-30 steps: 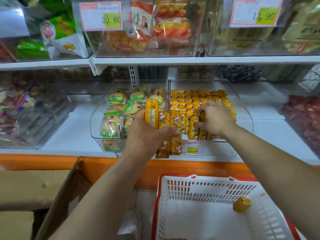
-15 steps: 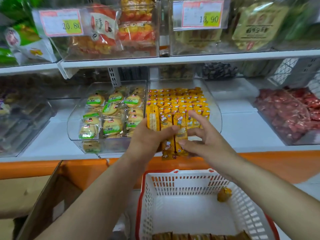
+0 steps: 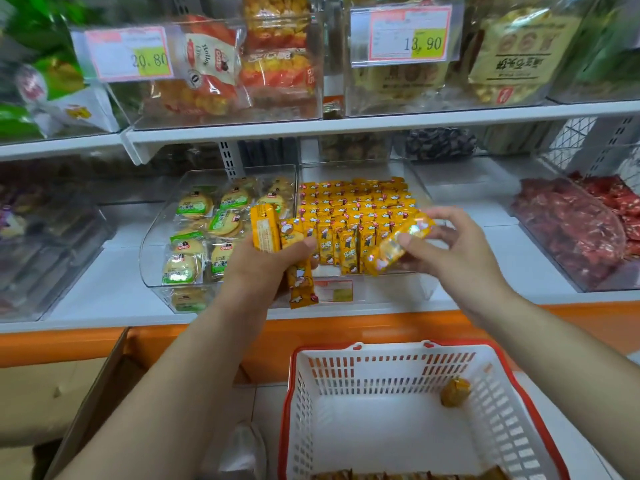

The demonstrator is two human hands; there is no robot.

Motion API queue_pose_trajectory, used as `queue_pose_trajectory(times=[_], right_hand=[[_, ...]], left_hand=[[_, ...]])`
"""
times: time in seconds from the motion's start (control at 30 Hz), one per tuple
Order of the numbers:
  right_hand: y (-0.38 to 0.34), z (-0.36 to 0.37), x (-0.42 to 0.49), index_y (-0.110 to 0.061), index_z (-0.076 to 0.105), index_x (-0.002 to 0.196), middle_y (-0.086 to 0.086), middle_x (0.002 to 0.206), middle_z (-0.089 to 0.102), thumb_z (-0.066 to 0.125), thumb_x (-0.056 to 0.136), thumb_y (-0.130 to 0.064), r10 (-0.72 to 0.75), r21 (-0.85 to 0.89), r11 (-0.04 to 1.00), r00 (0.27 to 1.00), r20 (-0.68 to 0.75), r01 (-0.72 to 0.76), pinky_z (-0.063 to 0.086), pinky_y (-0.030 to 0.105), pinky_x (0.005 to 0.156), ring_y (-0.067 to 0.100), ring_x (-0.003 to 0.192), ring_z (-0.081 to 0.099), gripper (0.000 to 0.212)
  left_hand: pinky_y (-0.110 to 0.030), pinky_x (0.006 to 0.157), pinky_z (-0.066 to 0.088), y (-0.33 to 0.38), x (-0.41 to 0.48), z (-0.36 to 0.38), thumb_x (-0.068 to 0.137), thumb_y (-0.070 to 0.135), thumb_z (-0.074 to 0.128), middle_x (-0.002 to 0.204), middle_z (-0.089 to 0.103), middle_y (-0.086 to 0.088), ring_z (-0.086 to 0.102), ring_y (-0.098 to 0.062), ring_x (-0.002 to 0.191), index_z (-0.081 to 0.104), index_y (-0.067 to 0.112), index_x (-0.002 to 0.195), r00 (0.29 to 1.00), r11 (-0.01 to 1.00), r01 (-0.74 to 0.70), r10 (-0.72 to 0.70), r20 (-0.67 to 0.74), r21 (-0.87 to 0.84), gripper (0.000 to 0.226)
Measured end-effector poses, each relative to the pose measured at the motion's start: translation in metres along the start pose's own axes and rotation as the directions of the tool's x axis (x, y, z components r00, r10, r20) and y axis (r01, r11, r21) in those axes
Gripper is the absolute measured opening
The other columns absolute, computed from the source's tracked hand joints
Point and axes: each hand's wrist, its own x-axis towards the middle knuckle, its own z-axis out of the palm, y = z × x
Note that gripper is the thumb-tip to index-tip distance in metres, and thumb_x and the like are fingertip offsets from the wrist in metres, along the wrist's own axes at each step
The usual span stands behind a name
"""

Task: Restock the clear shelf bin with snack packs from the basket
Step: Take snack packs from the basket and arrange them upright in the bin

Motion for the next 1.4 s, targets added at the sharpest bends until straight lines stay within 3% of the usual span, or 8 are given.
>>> queue_pose_trajectory(times=[0.13,0.23,0.47,0.7,0.97,1.1,1.17,1.4], right_hand=[[0.001,0.026,0.04,-0.038,0.057,0.098,-0.001,0.105,0.06,0.081,0.079,-0.016,-0.182,-0.271,0.945,0.983,0.021,0.181,0.061,0.034,0.074,0.01,0.089,0.067,0.037],[0.009,0.054,0.072,-0.036,0.058,0.094,-0.01,0.096,0.063,0.084,0.076,-0.026,-0.186,-0.502,0.824,0.963,0.197,0.262,0.049,0.02,0.069,0.001,0.077,0.063,0.033],[0.045,0.095,0.117,-0.028,0.064,0.119,0.001,0.122,0.062,0.081,0.079,-0.038,-0.071,-0.854,0.295,0.901,0.428,0.429,0.045,0.034,0.087,0.024,0.114,0.056,0.045],[0.057,0.092,0.126,-0.026,0.066,0.119,0.005,0.12,0.054,0.082,0.075,-0.042,-0.054,-0.899,0.24,0.93,0.364,0.365,0.044,0.039,0.094,0.028,0.118,0.049,0.05],[0.036,0.085,0.104,-0.023,0.057,0.129,0.003,0.12,0.053,0.084,0.074,-0.043,-0.114,-0.891,0.34,0.954,0.278,0.3,0.045,0.036,0.094,0.023,0.116,0.05,0.065],[0.007,0.062,0.053,-0.026,0.061,0.109,-0.008,0.087,0.055,0.082,0.079,-0.034,-0.099,-0.59,0.783,0.976,0.193,0.196,0.044,0.02,0.062,0.005,0.073,0.057,0.037],[-0.004,0.048,0.016,-0.031,0.063,0.108,-0.011,0.081,0.062,0.077,0.084,-0.031,-0.015,-0.416,0.902,0.969,0.248,0.12,0.046,0.012,0.062,-0.002,0.069,0.061,0.027],[-0.011,0.028,-0.056,-0.037,0.053,0.127,-0.008,0.098,0.072,0.08,0.068,-0.046,0.244,-0.081,0.97,0.904,0.352,-0.23,0.061,0.039,0.074,0.018,0.087,0.075,0.065]], left_hand=[[-0.045,0.077,0.064,0.0,0.003,-0.013,0.084,0.022,0.082,0.097,0.081,-0.008,0.079,-0.023,0.088,0.064,0.014,0.118,1.0,1.0,0.011,-0.011,-0.02,-0.018,0.038],[-0.042,0.073,0.064,-0.001,0.004,-0.019,0.084,0.023,0.083,0.092,0.081,-0.007,0.079,-0.021,0.085,0.066,0.014,0.114,1.0,1.0,0.007,-0.007,-0.022,0.024,0.035],[-0.048,0.079,0.064,-0.001,0.005,-0.032,0.082,0.025,0.084,0.094,0.08,-0.007,0.079,-0.022,0.086,0.07,0.015,0.111,0.999,0.999,-0.004,0.006,-0.053,0.032,0.034],[-0.052,0.082,0.064,0.001,0.007,-0.034,0.082,0.025,0.084,0.092,0.081,-0.004,0.079,-0.022,0.085,0.068,0.018,0.109,0.999,1.0,-0.006,0.008,-0.048,0.028,0.033],[-0.043,0.075,0.064,0.003,0.005,-0.026,0.086,0.023,0.08,0.1,0.079,-0.014,0.078,-0.027,0.088,0.066,0.01,0.12,0.996,0.996,0.087,-0.087,0.016,-0.013,0.039],[-0.055,0.088,0.061,0.003,0.002,-0.016,0.092,0.019,0.072,0.115,0.074,-0.024,0.073,-0.039,0.105,0.066,0.006,0.122,0.983,0.976,0.185,-0.181,0.042,-0.114,0.033],[-0.06,0.094,0.057,0.003,-0.001,-0.007,0.094,0.014,0.068,0.12,0.07,-0.029,0.071,-0.042,0.109,0.064,0.004,0.119,0.978,0.967,0.206,-0.197,0.075,-0.149,0.026],[-0.031,0.063,0.063,-0.01,-0.014,0.027,0.094,0.011,0.068,0.092,0.079,-0.01,0.076,-0.021,0.077,0.071,0.008,0.108,0.962,0.98,0.138,-0.097,0.255,-0.146,0.014]])
